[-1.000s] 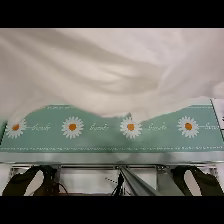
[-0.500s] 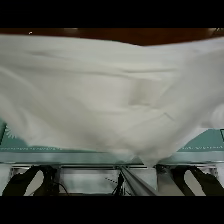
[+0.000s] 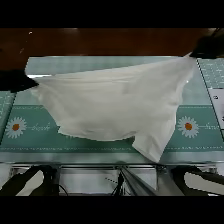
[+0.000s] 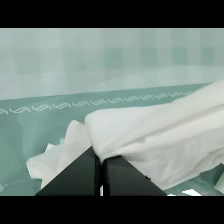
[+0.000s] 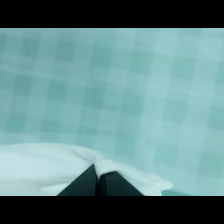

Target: Fold the shirts.

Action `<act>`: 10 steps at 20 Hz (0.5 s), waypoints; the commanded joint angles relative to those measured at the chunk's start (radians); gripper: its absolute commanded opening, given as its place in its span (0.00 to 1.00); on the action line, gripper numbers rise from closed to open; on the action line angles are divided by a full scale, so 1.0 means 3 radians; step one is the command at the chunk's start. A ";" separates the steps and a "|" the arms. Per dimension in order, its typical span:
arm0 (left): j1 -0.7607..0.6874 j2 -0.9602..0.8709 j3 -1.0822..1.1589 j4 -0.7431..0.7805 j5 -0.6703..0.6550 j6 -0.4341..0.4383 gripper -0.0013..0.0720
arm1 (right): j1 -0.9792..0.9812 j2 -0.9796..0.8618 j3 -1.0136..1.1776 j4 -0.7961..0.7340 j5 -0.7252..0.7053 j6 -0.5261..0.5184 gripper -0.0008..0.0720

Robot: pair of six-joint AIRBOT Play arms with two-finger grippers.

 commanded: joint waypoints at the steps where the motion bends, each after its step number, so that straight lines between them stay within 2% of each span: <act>1: -0.0001 -0.0590 -0.0175 -0.0187 0.0783 0.0267 0.04 | 0.0090 -0.0547 0.0004 -0.0031 -0.0771 0.0146 0.05; 3: -0.0003 -0.0874 -0.0175 -0.0440 0.1083 0.0360 0.04 | 0.0090 -0.0713 0.0004 -0.0031 -0.0932 0.0275 0.05; 6: -0.0003 -0.1260 -0.0177 -0.0886 0.1322 0.0361 0.04 | 0.0090 -0.0946 0.0003 -0.0034 -0.0877 0.0402 0.05; 9: -0.0048 -0.1587 -0.0177 -0.1133 0.1249 0.0359 0.04 | 0.0090 -0.1158 0.0003 -0.0033 -0.0646 0.0483 0.05; 10: -0.0058 -0.1661 -0.0177 -0.1133 0.1162 0.0359 0.04 | 0.0090 -0.1208 0.0003 -0.0032 -0.0554 0.0482 0.13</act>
